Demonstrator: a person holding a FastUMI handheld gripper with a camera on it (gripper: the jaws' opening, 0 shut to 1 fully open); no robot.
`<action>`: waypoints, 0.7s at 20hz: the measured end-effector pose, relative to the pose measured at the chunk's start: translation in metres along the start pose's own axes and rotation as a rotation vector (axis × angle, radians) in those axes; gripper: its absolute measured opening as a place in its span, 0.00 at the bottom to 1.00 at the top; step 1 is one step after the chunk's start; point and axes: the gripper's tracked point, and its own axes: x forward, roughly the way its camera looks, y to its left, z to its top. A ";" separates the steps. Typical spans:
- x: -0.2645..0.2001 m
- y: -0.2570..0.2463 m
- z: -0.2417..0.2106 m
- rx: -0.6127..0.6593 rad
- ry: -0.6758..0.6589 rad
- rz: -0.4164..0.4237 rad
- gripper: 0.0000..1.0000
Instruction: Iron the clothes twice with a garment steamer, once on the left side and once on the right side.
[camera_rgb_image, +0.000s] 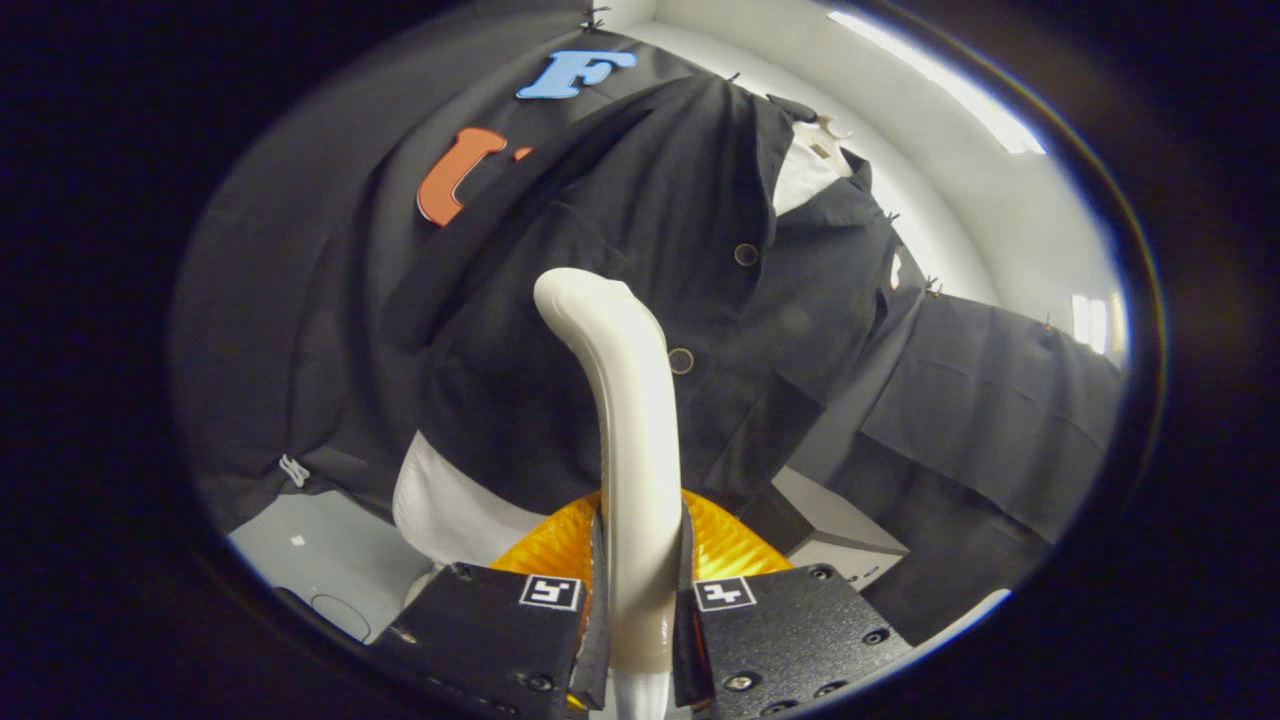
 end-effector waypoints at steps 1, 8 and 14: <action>-0.001 0.003 -0.005 -0.002 0.010 0.008 0.28; -0.007 0.027 -0.050 -0.004 0.061 0.062 0.28; -0.010 0.038 -0.078 -0.027 0.108 0.088 0.28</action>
